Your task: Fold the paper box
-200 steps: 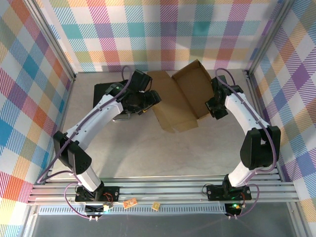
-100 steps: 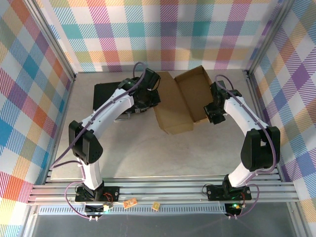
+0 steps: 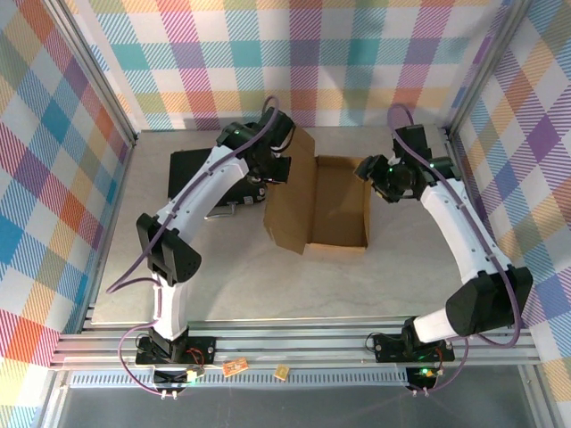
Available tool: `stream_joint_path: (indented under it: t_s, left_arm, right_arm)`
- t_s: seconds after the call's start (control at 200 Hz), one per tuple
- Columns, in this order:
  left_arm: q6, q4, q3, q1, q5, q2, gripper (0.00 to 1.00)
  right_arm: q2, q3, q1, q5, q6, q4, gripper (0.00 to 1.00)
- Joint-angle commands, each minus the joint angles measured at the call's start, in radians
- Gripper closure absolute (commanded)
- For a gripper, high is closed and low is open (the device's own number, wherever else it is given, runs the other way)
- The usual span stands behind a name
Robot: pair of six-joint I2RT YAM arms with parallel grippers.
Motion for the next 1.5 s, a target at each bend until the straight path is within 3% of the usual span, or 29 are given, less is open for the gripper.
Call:
stream_joint_path:
  t_s: [0.0, 0.17, 0.25, 0.41, 0.565, 0.765, 1.08, 1.255, 1.35, 1.495]
  left_arm:
    - [0.221, -0.134, 0.068, -0.008, 0.018, 0.046, 1.0]
    - [0.366, -0.097, 0.04, -0.008, -0.064, 0.028, 1.0]
    - [0.421, -0.056, 0.023, -0.011, -0.105, 0.018, 1.0]
    - [0.574, 0.07, -0.063, -0.02, -0.133, -0.043, 1.0]
    - [0.685, 0.127, -0.089, -0.02, -0.148, -0.067, 1.0]
    - [0.737, 0.149, -0.056, -0.02, -0.095, -0.059, 1.0]
    - [0.806, 0.184, -0.069, -0.011, -0.07, -0.062, 1.0]
    - [0.822, 0.2, -0.054, -0.004, -0.059, -0.05, 1.0]
    - [0.821, 0.215, -0.049, 0.0, -0.071, -0.043, 1.0]
    - [0.815, 0.224, -0.044, 0.008, -0.069, -0.036, 1.0]
  right_arm:
    - [0.008, 0.013, 0.001, -0.101, -0.293, 0.125, 0.4]
    - [-0.034, -0.166, 0.001, -0.214, -0.611, 0.497, 0.4]
    - [-0.026, -0.228, -0.001, -0.269, -0.787, 0.626, 0.34]
    - [0.067, -0.206, -0.005, -0.337, -1.078, 0.647, 0.29]
    - [0.18, -0.105, -0.008, -0.375, -1.204, 0.571, 0.27]
    - [0.278, -0.058, -0.035, -0.474, -1.175, 0.567, 0.24]
    - [0.352, -0.034, -0.059, -0.422, -1.149, 0.601, 0.27]
    - [0.395, 0.021, -0.068, -0.477, -1.141, 0.582, 0.27]
    - [0.415, 0.066, -0.066, -0.53, -1.122, 0.531, 0.34]
    - [0.389, 0.045, -0.063, -0.519, -1.119, 0.516, 0.57]
